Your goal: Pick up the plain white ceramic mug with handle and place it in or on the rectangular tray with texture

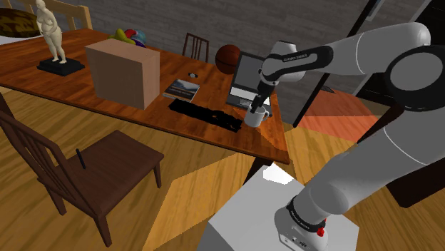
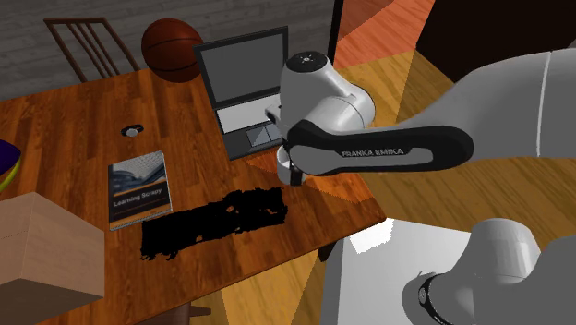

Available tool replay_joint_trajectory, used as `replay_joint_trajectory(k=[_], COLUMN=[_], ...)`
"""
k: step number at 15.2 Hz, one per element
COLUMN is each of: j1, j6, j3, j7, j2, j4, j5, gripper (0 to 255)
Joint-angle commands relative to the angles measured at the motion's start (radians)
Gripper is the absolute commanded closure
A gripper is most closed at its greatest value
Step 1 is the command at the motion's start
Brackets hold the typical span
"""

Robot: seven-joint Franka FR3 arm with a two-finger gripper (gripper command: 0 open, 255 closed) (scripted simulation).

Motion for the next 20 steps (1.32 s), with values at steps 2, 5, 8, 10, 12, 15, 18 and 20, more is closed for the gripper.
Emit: replay_joint_trajectory(k=[2,5,8,10,12,15,18,20], j1=[-0.007,-0.007,-0.007,-0.006,-0.006,-0.006,-0.006,-0.006], j6=[0.042,0.083,0.124,0.145,0.145,0.145,0.145,0.145], j3=[-0.028,-0.029,-0.031,-0.032,-0.032,-0.032,-0.032,-0.032], j7=[-0.058,-0.066,-0.076,-0.082,-0.082,-0.082,-0.082,-0.082], j2=[0.087,0.111,0.138,0.152,0.152,0.152,0.153,0.153], j4=[0.037,0.019,0.002,-0.005,-0.005,-0.005,-0.005,-0.005], j5=[0.028,0.039,0.053,0.060,0.060,0.060,0.060,0.060], gripper=[0,0,0,0,0,0,255,255])
